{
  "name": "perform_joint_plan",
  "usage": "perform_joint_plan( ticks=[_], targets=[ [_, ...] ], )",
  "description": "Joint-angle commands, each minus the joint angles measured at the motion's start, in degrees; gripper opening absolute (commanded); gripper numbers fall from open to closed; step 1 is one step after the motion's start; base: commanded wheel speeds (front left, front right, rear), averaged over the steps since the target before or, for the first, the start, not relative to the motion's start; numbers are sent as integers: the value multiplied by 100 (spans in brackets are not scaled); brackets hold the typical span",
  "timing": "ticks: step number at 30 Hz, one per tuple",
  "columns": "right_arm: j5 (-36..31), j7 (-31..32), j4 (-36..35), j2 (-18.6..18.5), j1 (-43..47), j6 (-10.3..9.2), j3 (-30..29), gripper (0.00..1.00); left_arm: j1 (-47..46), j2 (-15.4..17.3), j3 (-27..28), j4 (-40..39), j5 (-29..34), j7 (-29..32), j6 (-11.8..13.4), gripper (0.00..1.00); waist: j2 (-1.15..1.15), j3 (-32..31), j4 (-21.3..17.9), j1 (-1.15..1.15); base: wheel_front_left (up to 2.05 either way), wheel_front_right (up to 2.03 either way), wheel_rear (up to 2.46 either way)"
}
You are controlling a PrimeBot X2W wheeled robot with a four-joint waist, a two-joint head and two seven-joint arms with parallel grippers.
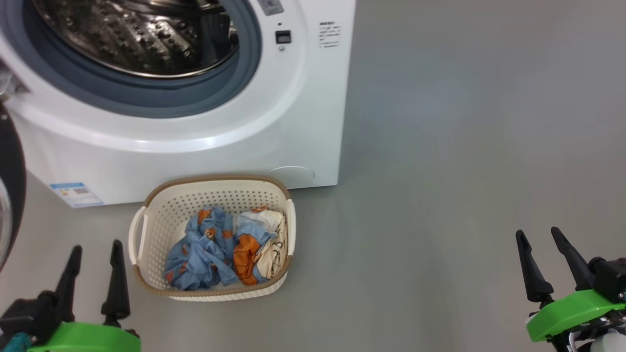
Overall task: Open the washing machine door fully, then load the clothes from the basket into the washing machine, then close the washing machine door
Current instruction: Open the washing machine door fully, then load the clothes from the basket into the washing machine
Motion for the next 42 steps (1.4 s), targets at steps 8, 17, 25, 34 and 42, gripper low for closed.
perform_joint_plan(
  ticks=[8,17,25,34,42],
  targets=[
    [-15,-68,-174,-49,179,53,97,100,207,232,-9,164,-243,-32,-9,100,0,-237,-374,0,0,0,0],
    [-30,-68,-337,-17,263,53,101,100,364,143,243,186,-245,-32,-9,100,0,-376,-468,0,0,0,0],
    [-24,-68,-414,-15,330,53,134,100,473,114,379,92,-248,-32,-9,100,0,-452,-467,0,0,0,0],
    [-19,-68,-451,-16,379,53,120,100,481,99,440,77,-300,-32,-9,100,0,-445,-440,0,0,0,0],
    [-21,-68,-450,-17,351,53,115,100,429,123,395,145,-412,-32,-9,100,0,-388,-411,0,36,-81,45]
  ],
)
